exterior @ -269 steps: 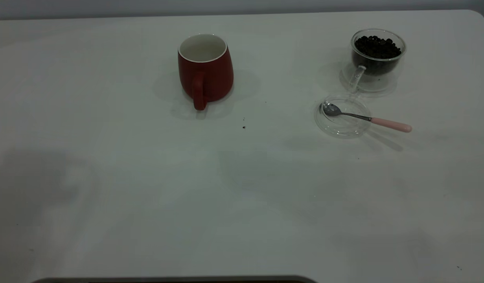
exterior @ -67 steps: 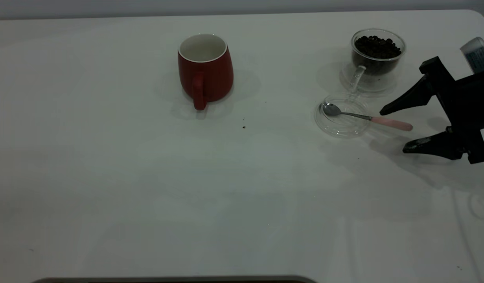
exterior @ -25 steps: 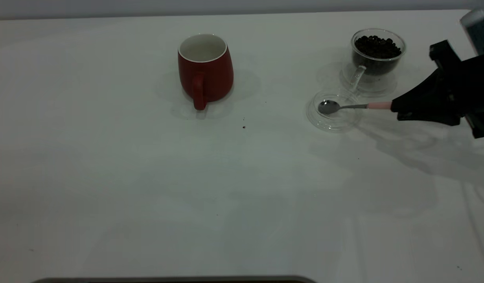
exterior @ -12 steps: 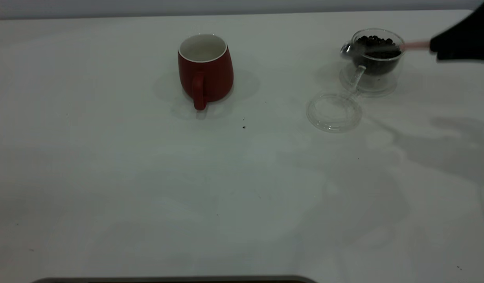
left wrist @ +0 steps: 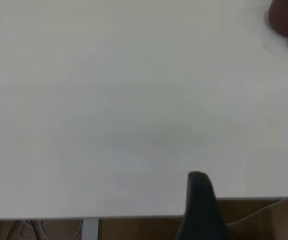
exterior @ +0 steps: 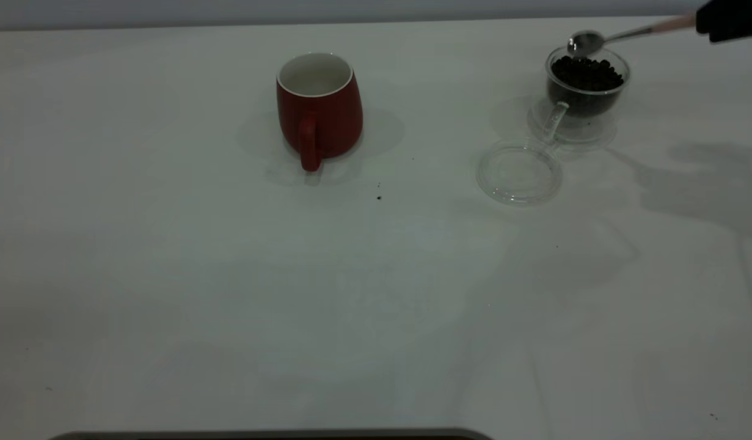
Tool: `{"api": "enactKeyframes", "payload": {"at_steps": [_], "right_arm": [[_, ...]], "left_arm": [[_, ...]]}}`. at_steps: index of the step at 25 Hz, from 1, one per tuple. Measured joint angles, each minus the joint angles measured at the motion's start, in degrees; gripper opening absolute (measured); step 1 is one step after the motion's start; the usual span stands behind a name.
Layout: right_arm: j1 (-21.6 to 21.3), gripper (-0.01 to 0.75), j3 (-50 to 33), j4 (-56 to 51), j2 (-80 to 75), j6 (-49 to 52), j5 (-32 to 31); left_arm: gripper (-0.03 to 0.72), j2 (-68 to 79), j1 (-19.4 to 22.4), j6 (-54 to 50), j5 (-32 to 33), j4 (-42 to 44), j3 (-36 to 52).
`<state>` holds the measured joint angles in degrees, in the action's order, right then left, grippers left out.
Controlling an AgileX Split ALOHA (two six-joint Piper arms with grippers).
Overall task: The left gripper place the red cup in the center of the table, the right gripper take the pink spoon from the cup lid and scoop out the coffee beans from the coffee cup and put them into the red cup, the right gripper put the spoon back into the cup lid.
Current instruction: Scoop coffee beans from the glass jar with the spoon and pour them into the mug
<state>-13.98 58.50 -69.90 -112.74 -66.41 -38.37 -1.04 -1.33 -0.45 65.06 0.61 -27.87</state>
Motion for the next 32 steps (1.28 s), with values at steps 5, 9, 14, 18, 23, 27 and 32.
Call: {"api": "enactKeyframes", "payload": {"at_steps": [5,9,14,18,23,27,32], "right_arm": [[0.0,0.111,4.58,3.16,-4.2,2.68,0.07],[0.0,0.111,5.31,3.36,-4.42,3.08,1.65],[0.0,0.111,5.5,3.38,-5.86,3.61,2.43],[0.0,0.111,5.71,2.85,-8.0,3.91,2.51],[0.0,0.111,5.71,0.55,-8.31,5.64,0.66],[0.0,0.111,5.71,-0.09,-8.56,8.02,0.0],[0.0,0.111,5.71,-1.09,-10.1,9.85,-0.32]], "left_arm": [[0.569,0.0,0.0,0.0,0.0,0.0,0.0],[0.569,0.0,0.0,0.0,0.0,0.0,0.0],[0.569,0.0,0.0,0.0,0.0,0.0,0.0],[0.569,0.0,0.0,0.0,0.0,0.0,0.0],[0.569,0.0,0.0,0.0,0.0,0.0,0.0],[0.569,0.0,0.0,0.0,0.0,0.0,0.0],[0.569,0.0,0.0,0.0,0.0,0.0,0.0]]}}
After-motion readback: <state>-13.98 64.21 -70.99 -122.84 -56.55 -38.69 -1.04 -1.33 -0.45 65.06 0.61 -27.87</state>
